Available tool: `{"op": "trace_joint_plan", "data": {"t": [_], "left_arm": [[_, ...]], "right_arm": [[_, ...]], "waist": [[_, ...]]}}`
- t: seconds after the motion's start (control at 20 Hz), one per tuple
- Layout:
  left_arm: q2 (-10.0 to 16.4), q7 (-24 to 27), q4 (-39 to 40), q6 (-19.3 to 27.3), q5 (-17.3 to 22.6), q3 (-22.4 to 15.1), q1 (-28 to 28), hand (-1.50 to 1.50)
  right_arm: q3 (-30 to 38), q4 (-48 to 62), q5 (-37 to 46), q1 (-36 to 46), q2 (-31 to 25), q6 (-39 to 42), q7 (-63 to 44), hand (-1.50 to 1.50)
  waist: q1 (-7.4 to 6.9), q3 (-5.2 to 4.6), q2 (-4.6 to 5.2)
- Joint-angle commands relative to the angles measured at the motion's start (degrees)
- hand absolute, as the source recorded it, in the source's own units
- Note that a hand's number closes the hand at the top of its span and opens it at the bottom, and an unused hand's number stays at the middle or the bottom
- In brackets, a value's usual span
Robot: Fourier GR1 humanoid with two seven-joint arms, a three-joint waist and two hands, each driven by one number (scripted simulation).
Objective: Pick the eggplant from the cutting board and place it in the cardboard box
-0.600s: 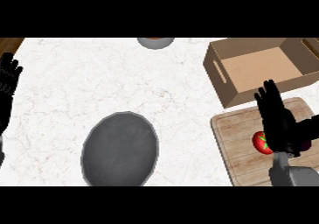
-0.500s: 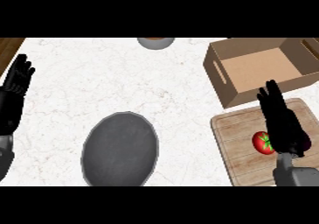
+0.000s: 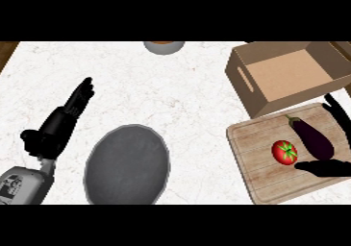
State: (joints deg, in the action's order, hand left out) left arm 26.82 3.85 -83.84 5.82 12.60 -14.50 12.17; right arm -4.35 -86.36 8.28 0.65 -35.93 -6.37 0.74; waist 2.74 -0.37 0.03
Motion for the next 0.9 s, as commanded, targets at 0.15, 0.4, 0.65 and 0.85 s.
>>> {"op": "trace_joint_plan", "data": {"t": [0.15, 0.4, 0.65, 0.85], "left_arm": [[-4.2, -4.3, -2.0, 0.4, -2.1, -6.2, 0.7, 0.0], [-4.7, -3.3, -2.8, 0.0, -2.7, -5.8, -2.1, 0.0], [-6.7, -6.1, -4.0, 1.8, -5.4, -7.3, -0.2, 0.0], [-5.2, -6.5, -4.0, -2.3, -3.5, -4.5, 1.0, 0.0]], "right_arm": [[-4.1, -0.8, 23.2, -6.2, -14.7, -6.2, 10.7, -1.5], [-0.6, -15.2, 25.5, -13.6, -20.8, -2.4, 0.3, -1.5], [0.3, -27.9, 18.5, -14.7, -25.6, 14.8, -13.4, -1.5], [-0.2, -29.6, 14.3, -12.8, -23.5, 21.9, -19.1, -1.5]], "waist": [[-0.47, 0.38, -0.41], [-1.07, 0.22, -0.5], [-1.64, 0.19, -0.4], [-2.6, 0.3, -0.07]]}}
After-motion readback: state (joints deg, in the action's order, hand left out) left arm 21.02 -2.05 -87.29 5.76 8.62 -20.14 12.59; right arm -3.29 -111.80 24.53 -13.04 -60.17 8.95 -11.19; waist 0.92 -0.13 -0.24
